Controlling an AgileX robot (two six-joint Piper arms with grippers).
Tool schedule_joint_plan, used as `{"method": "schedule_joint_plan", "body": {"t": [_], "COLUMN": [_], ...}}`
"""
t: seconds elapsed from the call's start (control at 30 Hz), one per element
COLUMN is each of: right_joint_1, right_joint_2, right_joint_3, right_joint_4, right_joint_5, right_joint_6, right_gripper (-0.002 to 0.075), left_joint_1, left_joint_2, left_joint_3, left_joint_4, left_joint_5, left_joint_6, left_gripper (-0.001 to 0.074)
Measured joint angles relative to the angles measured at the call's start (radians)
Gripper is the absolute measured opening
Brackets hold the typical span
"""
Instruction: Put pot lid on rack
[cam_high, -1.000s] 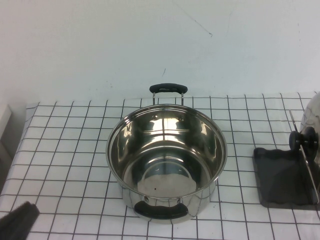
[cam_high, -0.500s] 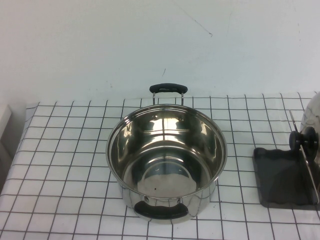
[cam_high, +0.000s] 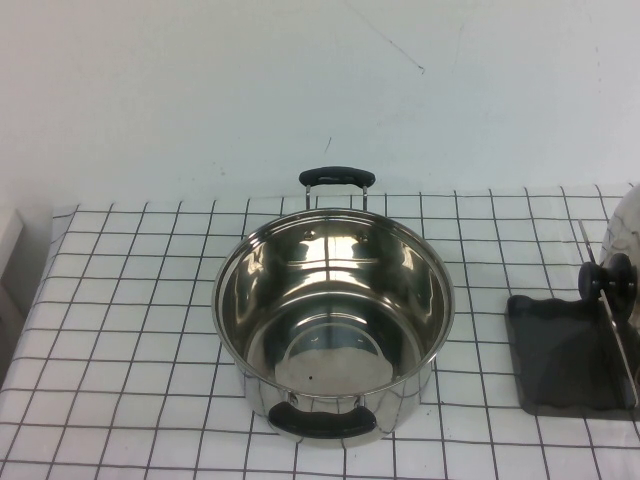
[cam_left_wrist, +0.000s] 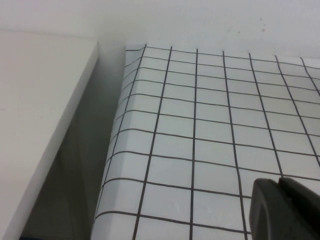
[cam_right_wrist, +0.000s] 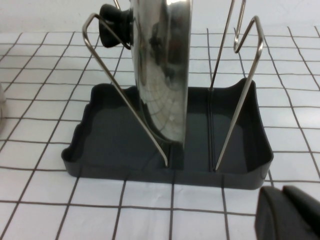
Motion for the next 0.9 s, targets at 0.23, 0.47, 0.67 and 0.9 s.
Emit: {"method": "schedule_joint_plan", "body": {"t": [0.23, 0.47, 0.67, 0.9], "right_joint_1": [0.000, 0.000, 0.000, 0.000], "right_joint_2": [0.000, 0.000, 0.000, 0.000], "right_joint_3": [0.000, 0.000, 0.000, 0.000], "right_joint_4": [0.000, 0.000, 0.000, 0.000], "right_joint_5": [0.000, 0.000, 0.000, 0.000], "right_joint_6": [0.000, 0.000, 0.000, 0.000], "right_gripper": [-0.0002, -0.0002, -0.0002, -0.0002], "left_joint_1": [0.007, 0.007, 0.007, 0.007], "left_joint_2": [0.000, 0.000, 0.000, 0.000], "left_joint_3": [0.000, 0.000, 0.000, 0.000], "left_joint_4": [-0.006, -0.030, -0.036, -0.036], "left_joint_5": [0.005, 0.008, 0.008, 0.008], "left_joint_6": [0.000, 0.000, 0.000, 0.000], "left_gripper": [-0.0002, -0.0002, -0.0002, -0.0002]}}
